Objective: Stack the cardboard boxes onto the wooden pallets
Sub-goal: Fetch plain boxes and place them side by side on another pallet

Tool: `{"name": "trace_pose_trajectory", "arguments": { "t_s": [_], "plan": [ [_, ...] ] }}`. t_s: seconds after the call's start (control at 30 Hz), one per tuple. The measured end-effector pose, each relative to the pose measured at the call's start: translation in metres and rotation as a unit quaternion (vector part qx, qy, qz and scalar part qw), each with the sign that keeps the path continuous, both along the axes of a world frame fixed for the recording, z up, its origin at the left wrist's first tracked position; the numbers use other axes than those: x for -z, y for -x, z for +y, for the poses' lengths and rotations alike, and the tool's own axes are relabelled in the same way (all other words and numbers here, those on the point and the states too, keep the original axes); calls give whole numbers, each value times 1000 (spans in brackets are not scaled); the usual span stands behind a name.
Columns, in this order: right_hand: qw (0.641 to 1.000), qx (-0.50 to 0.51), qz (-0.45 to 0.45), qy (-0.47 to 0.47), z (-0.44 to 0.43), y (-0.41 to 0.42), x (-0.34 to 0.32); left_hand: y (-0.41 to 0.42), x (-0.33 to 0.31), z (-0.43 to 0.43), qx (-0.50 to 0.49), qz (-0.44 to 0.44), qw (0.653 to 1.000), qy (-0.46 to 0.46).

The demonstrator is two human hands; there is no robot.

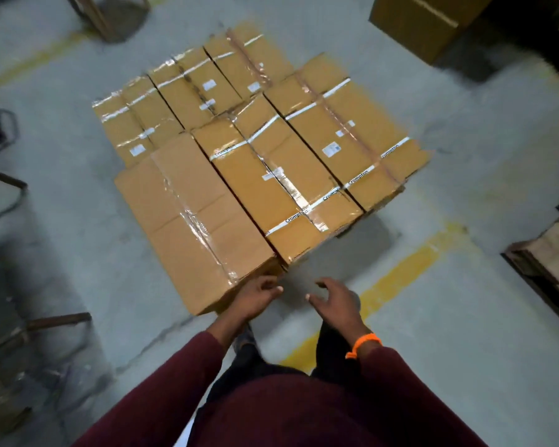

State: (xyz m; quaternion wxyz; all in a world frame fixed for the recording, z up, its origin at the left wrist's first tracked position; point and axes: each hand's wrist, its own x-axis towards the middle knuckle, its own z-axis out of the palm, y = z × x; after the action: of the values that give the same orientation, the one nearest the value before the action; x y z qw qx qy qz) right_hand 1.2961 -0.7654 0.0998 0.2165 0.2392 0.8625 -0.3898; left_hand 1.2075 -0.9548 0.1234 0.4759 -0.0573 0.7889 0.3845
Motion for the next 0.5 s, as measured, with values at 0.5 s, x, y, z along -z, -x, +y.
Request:
{"name": "trace_pose_trajectory", "arguments": {
  "t_s": [0.5],
  "plan": [
    [986,117,116,24,322,25,-41,25,-34,358,92,68,991,-67]
  ]
}}
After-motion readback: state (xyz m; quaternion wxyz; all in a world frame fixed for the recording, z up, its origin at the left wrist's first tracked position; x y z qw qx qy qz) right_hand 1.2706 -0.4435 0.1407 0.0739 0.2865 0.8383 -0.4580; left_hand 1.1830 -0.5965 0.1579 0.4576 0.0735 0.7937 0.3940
